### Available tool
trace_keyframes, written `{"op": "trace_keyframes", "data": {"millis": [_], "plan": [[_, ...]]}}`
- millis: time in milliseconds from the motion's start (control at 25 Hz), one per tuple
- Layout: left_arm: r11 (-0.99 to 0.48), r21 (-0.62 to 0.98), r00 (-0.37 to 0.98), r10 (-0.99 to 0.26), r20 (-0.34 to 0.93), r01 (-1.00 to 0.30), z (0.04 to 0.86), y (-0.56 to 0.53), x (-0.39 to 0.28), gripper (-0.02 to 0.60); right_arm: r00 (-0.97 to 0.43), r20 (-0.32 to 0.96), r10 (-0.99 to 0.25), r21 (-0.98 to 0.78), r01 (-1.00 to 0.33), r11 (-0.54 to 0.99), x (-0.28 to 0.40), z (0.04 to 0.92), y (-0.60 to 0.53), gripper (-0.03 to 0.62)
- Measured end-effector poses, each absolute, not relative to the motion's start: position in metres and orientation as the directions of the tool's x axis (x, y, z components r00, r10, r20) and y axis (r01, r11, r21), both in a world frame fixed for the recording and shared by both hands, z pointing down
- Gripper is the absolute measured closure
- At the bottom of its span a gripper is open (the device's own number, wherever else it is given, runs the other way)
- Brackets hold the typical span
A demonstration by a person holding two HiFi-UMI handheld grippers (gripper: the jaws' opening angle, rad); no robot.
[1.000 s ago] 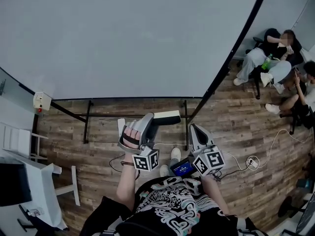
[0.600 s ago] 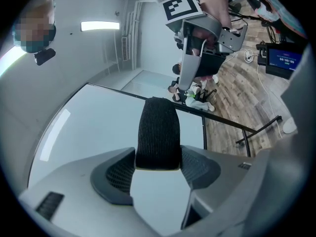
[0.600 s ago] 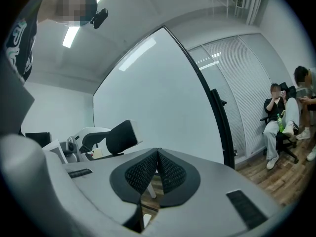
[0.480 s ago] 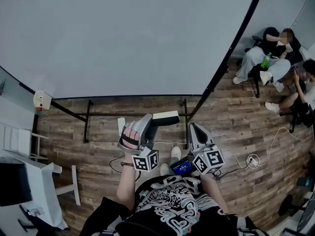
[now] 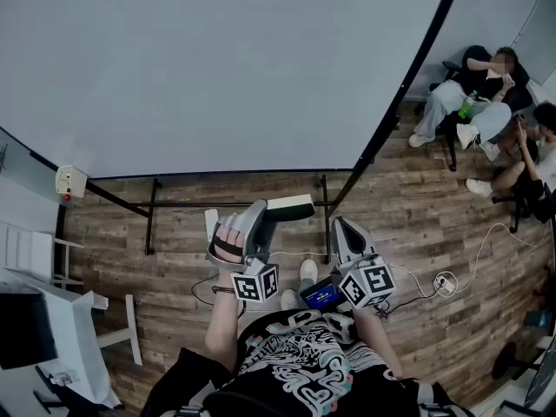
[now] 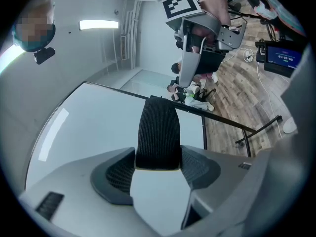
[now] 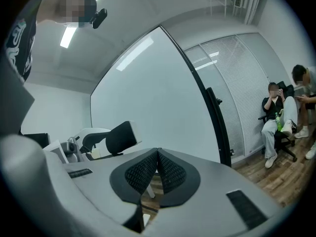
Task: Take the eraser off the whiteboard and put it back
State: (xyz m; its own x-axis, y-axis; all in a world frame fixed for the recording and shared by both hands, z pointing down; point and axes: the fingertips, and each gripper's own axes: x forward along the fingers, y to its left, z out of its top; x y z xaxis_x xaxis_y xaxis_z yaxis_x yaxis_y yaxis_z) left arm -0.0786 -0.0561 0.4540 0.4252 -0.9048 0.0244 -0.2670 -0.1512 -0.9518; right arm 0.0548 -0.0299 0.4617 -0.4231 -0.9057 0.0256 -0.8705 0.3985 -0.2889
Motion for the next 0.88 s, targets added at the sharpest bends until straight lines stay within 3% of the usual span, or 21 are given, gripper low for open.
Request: {"op": "trace_keyframes", "data": {"millis": [880], "plan": [[-0.154,-0.950,0.404,-0.914,0.033,-0.271,0.457,-0.103,-0.064,0.299,-0.439,0.043,-0.897,-0.285,-0.866,0.411,0.074,0.466,-0.069,0.579]]}}
